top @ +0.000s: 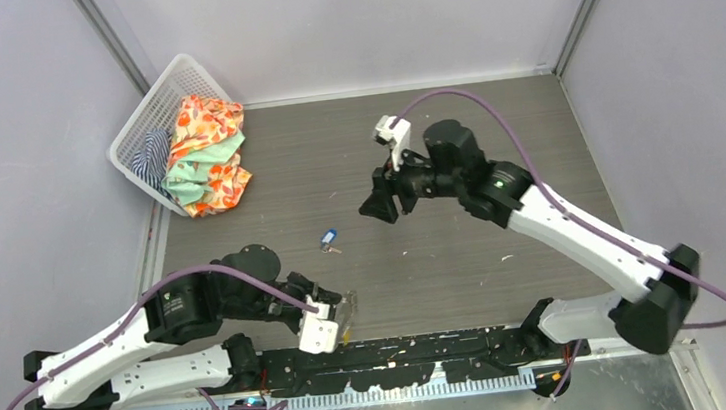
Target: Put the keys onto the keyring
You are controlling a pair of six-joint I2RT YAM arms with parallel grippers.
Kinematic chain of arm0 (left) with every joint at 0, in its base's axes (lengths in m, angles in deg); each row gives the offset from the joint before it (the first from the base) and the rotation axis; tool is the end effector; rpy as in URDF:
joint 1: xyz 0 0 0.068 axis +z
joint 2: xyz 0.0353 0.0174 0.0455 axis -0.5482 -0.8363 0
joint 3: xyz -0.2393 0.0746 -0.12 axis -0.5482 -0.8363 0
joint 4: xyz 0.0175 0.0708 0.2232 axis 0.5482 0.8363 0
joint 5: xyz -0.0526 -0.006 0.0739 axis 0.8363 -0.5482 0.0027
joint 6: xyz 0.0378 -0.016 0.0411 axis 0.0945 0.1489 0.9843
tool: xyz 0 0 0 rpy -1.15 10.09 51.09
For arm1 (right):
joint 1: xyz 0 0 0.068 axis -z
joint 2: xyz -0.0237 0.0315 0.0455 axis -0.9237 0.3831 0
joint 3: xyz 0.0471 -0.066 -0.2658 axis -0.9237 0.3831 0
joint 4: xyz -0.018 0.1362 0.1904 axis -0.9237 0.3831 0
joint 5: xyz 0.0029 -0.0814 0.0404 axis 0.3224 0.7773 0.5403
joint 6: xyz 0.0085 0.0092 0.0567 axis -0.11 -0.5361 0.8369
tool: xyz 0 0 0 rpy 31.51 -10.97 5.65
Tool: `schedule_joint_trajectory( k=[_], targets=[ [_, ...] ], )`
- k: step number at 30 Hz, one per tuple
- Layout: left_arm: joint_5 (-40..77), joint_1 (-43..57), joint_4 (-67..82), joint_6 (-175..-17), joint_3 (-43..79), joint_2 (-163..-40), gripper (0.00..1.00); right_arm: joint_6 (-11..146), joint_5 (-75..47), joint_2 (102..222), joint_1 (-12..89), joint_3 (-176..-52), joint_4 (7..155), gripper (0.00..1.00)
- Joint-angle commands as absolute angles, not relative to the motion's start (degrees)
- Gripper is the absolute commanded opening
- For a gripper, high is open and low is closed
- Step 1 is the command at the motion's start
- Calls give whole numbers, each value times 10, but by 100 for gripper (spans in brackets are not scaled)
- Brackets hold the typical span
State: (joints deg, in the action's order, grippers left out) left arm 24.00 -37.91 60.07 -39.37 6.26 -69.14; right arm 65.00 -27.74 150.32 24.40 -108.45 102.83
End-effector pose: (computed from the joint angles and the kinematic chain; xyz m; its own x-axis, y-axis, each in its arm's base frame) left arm 0.0248 -0.1034 0.3573 0.5731 0.4492 -0.6853 0.8186 -0.2759 0.5037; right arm 0.1689 0.1792 0.3859 -0.3427 -0.2200 -0.9133 -0.8612 0.4621 0.2118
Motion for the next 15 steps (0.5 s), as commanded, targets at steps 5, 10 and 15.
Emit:
schedule_joint_trajectory(
  k=[5, 10, 15],
  targets=[
    [316, -376, 669, -465, 53, -660, 0, 678, -373, 1674, 255, -1043, 852, 59],
    [349, -370, 679, -466, 55, -655, 0, 632, -407, 1768, 255, -1043, 777, 58],
    [356, -367, 643, -497, 57, -672, 0, 652, -426, 1865, 249, -1090, 744, 53]
  ],
)
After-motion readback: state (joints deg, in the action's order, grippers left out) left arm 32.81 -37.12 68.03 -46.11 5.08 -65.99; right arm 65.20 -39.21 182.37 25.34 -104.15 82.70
